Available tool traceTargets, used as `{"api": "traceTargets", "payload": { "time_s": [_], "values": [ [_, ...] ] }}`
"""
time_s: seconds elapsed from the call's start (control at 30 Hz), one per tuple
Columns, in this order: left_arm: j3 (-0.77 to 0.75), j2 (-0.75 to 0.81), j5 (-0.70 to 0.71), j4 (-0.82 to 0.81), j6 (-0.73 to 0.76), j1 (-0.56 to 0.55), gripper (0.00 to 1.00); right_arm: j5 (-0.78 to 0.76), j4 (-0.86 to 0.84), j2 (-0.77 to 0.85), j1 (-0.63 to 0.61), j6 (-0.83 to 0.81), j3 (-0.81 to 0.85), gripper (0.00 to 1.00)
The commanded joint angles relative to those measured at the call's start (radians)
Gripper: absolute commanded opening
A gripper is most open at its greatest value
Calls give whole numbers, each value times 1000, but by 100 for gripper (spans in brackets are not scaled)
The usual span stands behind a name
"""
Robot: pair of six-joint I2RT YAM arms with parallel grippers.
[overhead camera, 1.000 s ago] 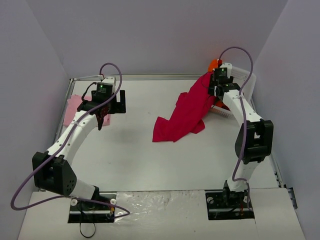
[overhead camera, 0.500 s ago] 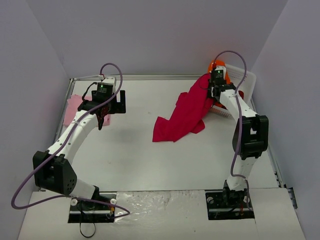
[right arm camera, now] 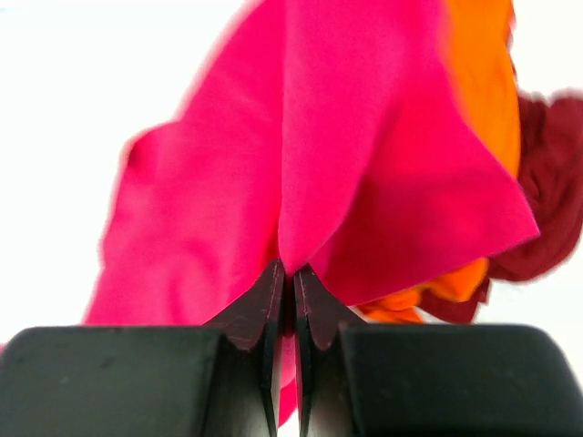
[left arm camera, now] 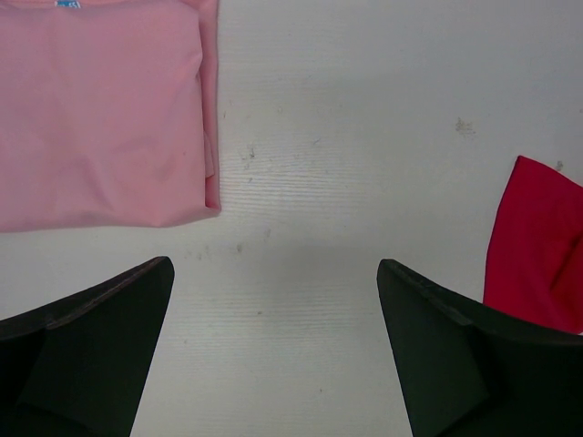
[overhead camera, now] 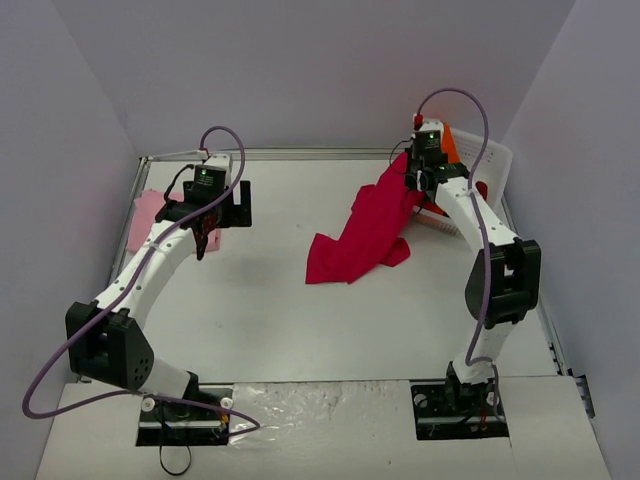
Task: Fold and stack the t-shirts
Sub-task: Move the tshirt to the center of the board
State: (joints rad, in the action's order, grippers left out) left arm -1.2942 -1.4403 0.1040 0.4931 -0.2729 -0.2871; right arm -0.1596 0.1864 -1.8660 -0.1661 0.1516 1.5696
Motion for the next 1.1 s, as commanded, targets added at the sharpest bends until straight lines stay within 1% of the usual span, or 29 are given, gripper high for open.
{"api": "traceTargets", "payload": {
  "time_s": [0.0,0.1,0.13,0.2,0.23,0.3,0.4,0.43,0.5,0.53,0.57,0.63,0.7,0.77,0.8,0.87,0.9,0.97,1.0,1.07],
  "values": [
    [-33,14,-4,1,6,-6,94,14,-22,159,-91,-53,99,0],
    [-30,17,-1,-1,6,-7,94,83,-22,208,-173,-86,110,0],
    [-30,18,0,-1,6,-9,94,133,-19,217,-194,-115,112,0],
    [-30,20,3,1,6,-11,94,187,-7,244,-262,-138,106,0],
    [-30,20,5,1,8,-12,94,204,1,252,-280,-142,95,0],
    [-30,21,8,1,8,-12,94,296,27,269,-314,-170,75,0],
    [-30,21,7,-1,8,-14,94,345,30,289,-337,-181,9,0],
    [-30,20,5,-1,8,-14,94,342,28,292,-337,-181,-8,7],
    [-31,15,0,1,8,-15,94,302,28,294,-335,-181,-45,43],
    [-33,14,-1,2,6,-15,94,276,28,295,-335,-179,-54,48],
    [-33,14,0,2,8,-17,94,247,25,292,-335,-170,-63,49],
    [-33,14,0,4,8,-20,94,165,24,280,-334,-164,-65,59],
    [-34,12,2,5,11,-21,94,64,16,263,-329,-153,-60,59],
    [-34,14,3,6,11,-23,94,55,4,226,-303,-144,-59,59],
    [-34,14,5,7,11,-24,94,54,1,211,-293,-115,-49,56],
    [-34,14,6,7,11,-24,94,43,-2,150,-274,-106,-33,44],
    [-34,14,6,9,12,-26,94,42,-1,127,-270,-103,-11,29],
    [-34,17,10,10,12,-29,94,52,1,64,-259,-90,9,16],
    [-34,17,14,10,12,-30,94,52,1,45,-257,-87,16,6],
    [-34,18,17,12,14,-32,94,48,1,-5,-251,-72,44,0]
  ]
}}
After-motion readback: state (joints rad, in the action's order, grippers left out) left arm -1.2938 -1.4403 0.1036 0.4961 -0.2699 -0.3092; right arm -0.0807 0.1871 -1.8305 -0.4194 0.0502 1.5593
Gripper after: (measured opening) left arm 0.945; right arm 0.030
